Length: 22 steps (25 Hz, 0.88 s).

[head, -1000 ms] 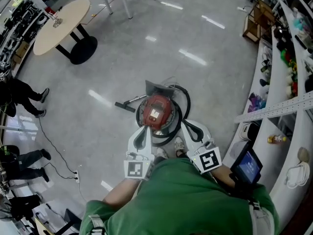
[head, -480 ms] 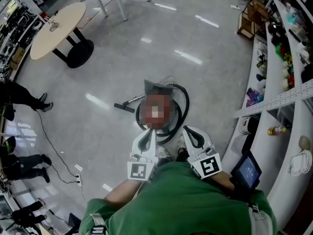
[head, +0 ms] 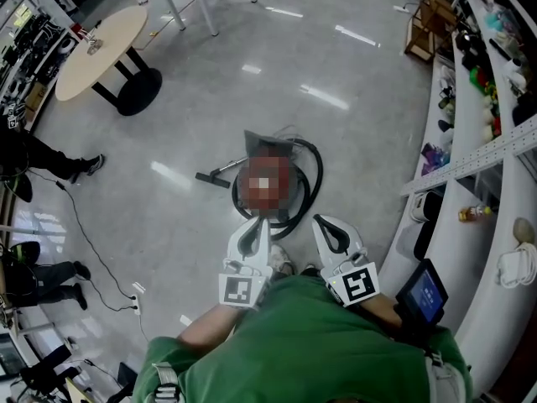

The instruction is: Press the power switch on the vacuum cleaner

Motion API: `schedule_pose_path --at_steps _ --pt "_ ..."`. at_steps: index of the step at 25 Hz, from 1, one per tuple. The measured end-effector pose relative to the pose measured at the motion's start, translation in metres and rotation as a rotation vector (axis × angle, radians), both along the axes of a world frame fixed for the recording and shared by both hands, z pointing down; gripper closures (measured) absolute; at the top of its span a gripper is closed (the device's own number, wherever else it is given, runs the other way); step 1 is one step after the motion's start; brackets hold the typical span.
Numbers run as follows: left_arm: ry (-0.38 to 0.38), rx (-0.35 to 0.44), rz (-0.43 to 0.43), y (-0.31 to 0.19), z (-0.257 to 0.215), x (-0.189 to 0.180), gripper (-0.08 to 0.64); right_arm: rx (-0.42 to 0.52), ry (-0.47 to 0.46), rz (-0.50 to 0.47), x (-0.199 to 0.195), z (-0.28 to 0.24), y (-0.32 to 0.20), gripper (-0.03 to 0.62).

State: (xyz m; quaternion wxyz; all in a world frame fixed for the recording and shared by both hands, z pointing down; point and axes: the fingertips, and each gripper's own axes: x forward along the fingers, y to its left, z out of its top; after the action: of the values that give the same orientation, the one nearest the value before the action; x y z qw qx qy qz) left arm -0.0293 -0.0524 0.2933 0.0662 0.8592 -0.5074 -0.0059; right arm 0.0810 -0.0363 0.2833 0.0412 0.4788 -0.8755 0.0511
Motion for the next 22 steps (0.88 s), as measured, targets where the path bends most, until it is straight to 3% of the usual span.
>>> schedule_pose_path --at_steps 9,22 --pt "-0.020 0.002 -0.018 0.065 -0.006 0.046 0.552 -0.018 -0.032 -0.007 0.048 0.004 0.065 0.589" --pt "-0.001 0.024 0.004 0.102 -0.016 0.065 0.552 0.000 -0.037 0.021 0.067 -0.001 0.104 0.589"
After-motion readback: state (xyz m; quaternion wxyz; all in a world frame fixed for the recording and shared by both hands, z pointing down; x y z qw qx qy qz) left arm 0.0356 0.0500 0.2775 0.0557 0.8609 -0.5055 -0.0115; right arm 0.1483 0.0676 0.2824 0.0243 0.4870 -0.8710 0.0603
